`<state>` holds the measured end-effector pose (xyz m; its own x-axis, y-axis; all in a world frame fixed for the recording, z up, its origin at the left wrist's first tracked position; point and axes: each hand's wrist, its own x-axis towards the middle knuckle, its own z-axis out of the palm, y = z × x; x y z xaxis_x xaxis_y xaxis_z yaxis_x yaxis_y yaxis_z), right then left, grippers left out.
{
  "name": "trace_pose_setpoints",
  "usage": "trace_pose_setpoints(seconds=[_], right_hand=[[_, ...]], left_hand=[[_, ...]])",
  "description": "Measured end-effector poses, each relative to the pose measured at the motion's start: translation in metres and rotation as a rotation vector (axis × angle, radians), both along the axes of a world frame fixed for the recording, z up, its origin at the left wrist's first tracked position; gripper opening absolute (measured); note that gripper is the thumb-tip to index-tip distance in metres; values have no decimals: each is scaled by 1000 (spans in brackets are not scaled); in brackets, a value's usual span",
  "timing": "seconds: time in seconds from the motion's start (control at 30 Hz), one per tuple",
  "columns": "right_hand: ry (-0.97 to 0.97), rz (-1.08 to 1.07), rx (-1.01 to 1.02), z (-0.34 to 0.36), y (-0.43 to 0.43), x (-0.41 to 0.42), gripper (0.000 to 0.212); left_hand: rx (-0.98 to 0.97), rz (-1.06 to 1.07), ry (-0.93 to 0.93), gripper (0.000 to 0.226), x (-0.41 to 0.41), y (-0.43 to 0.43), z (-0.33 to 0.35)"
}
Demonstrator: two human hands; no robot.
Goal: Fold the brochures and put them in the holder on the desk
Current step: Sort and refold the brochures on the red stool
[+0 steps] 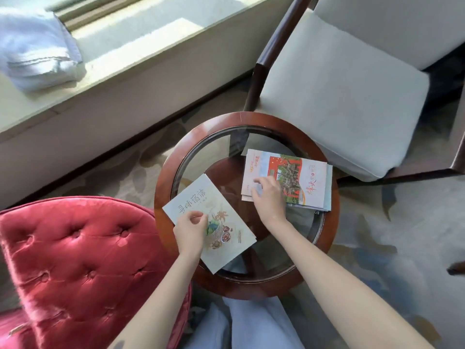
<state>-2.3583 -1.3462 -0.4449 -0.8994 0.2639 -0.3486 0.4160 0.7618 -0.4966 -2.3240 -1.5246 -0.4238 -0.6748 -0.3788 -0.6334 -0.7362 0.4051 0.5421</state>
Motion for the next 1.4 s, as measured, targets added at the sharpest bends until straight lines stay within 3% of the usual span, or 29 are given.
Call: trace_pose_setpoints(seconds=[0.2, 0.47, 0.6, 0.93, 1.13, 1.4], right_hand=[[49, 60, 148, -5, 60, -29, 44], [-135, 173, 280, -18, 109, -33, 61], [-139, 173, 317, -18, 116, -27, 61], [-272, 150, 369, -9, 114, -23, 54], [-377, -5, 170, -6, 117, -10, 56], [-313, -190, -82, -5, 112, 8, 48]], left_hand=[[221, -110, -47, 21, -7, 73, -5], [633, 339, -358, 40, -11, 137, -7], [719, 462, -375, 42, -15, 147, -3], [748, 605, -415, 37, -22, 155, 0], [690, 583, -420, 38, -27, 146, -6], [576, 449, -369, 23, -36, 138, -6]])
